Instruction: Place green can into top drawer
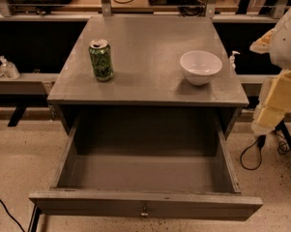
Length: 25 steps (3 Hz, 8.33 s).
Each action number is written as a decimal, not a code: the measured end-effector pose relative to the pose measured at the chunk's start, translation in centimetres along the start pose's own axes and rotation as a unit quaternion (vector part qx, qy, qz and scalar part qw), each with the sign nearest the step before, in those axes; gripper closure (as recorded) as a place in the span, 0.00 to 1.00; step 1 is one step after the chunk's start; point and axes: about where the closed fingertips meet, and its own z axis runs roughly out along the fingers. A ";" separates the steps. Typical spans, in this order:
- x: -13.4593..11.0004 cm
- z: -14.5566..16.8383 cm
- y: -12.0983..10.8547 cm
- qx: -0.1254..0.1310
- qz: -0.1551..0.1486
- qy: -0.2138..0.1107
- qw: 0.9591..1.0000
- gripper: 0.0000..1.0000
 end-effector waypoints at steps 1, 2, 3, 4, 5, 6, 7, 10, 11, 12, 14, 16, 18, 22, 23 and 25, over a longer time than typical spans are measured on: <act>0.0 0.0 0.0 0.000 0.000 0.000 1.000 0.00; -2.3 1.3 -2.4 0.009 -0.006 -0.009 1.000 0.00; -7.6 3.7 -7.0 0.017 -0.029 -0.043 0.998 0.00; -14.8 7.3 -12.3 0.024 -0.049 -0.105 0.993 0.00; -19.8 10.1 -15.6 0.013 -0.038 -0.200 0.979 0.00; -25.0 13.6 -15.6 -0.025 -0.019 -0.304 0.952 0.00; -29.8 17.1 -14.8 -0.057 0.000 -0.364 0.930 0.00; -36.3 20.8 -13.4 -0.108 0.027 -0.428 0.897 0.16; -36.6 21.0 -13.2 -0.110 0.025 -0.428 0.897 0.39; -36.8 21.1 -13.1 -0.112 0.024 -0.427 0.897 0.62; -38.3 17.4 -11.9 -0.102 -0.009 -0.474 0.875 1.00; -34.0 10.4 -3.2 -0.060 -0.023 -0.507 0.859 1.00; -19.8 12.5 2.6 -0.029 0.060 -0.362 0.930 1.00; -19.2 24.9 6.4 -0.074 0.077 -0.381 0.918 1.00; -18.4 27.3 7.0 -0.081 0.069 -0.405 0.908 1.00; -16.8 34.0 6.9 -0.125 0.094 -0.451 0.879 0.98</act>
Offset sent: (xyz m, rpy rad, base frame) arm 0.0966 0.0513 -0.0084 0.0245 -0.0548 0.0389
